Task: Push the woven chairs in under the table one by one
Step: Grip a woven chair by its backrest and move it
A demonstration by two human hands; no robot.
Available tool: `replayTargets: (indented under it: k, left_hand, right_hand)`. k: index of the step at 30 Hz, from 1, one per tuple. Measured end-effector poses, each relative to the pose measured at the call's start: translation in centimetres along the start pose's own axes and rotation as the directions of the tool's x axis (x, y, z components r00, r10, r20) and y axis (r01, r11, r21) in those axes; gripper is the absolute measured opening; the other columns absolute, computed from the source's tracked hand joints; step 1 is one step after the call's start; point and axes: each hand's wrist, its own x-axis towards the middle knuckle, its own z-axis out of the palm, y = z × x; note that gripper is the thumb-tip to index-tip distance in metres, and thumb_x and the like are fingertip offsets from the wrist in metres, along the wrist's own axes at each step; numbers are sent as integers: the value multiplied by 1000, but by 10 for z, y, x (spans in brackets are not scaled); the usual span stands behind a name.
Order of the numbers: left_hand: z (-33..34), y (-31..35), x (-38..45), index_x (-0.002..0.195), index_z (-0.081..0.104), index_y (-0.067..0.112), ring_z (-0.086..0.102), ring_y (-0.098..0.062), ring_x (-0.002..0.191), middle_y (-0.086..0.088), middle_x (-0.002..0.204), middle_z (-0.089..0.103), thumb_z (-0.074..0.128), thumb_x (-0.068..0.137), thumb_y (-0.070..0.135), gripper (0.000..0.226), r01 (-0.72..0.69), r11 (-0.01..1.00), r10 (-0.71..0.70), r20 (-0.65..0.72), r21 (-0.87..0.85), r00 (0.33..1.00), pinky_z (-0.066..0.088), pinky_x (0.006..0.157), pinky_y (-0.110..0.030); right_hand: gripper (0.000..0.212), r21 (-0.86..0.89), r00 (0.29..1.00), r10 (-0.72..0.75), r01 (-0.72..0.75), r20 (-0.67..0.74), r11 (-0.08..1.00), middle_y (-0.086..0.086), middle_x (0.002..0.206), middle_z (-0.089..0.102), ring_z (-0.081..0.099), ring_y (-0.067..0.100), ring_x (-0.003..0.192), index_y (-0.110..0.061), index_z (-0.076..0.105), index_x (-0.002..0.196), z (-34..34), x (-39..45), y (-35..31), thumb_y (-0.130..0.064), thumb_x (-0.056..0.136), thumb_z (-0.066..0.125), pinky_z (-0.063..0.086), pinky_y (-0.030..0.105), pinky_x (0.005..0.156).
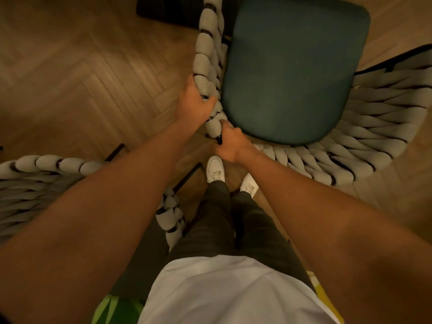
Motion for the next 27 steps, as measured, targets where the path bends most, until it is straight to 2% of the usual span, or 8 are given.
replayTargets:
  k: [3,6,10,13,16,20,23,27]
  left_hand:
    - [2,2,2,135,51,9,61,-21,114,-7,127,64,69,86,25,55,-49,999,49,-15,4,999,50,96,-31]
    - [5,13,-1,131,53,8,64,-22,106,-7,118,67,68,85,22,50,-66,998,66,-17,1,998,49,87,-26]
    - [4,34,10,131,54,12,65,-19,102,-3,116,68,67,83,24,51,-80,997,80,-19,-19,997,54,89,-34]
    - [-6,50,32,133,54,14,64,-18,107,-3,120,66,67,81,25,55,-133,991,133,0,-9,991,55,92,-36]
    - [-18,61,59,132,54,11,64,-17,106,-5,120,66,68,85,21,50,-173,983,173,19,52,985,53,88,-26]
    - [-30,61,86,132,53,8,62,-17,106,-7,121,64,68,87,19,49,-167,978,160,68,122,985,50,85,-25]
    - [-36,53,96,133,53,8,60,-16,102,-7,120,64,68,86,17,50,-143,978,133,77,149,988,45,81,-22]
    - [-38,41,101,129,53,7,56,-10,93,-5,114,64,66,86,16,45,-165,973,153,80,160,985,39,67,-4]
  right_hand:
    - [75,-8,1000,-14,14,-8,1000,25,137,53,55,42,122,-8,23,156,-3,-4,1,-22,94,63,51,47,96]
    - [75,-4,1000,-18,18,-21,1000,25,135,56,57,42,119,-8,22,157,-13,-11,6,-17,93,61,52,47,93]
    - [76,22,998,-42,44,-53,999,26,141,52,54,42,124,-6,19,159,-30,-11,1,-15,95,59,50,46,98]
    - [68,46,993,-54,59,-107,997,25,137,54,57,42,119,-5,26,154,-45,3,-12,-21,97,60,48,42,88]
    - [61,58,988,-54,63,-143,996,22,127,60,61,40,110,-3,35,146,-56,22,-28,-22,95,63,52,43,83]
    - [67,39,987,-46,53,-153,998,21,133,58,59,40,117,-4,32,149,-58,46,-48,-22,94,66,52,48,95]
    - [67,34,989,-20,26,-143,999,21,139,52,55,41,123,-4,32,149,-52,56,-57,-21,94,65,50,48,99]
    - [60,30,992,5,-1,-128,1000,22,138,51,54,42,122,-3,33,146,-47,62,-62,-19,95,61,47,45,95]
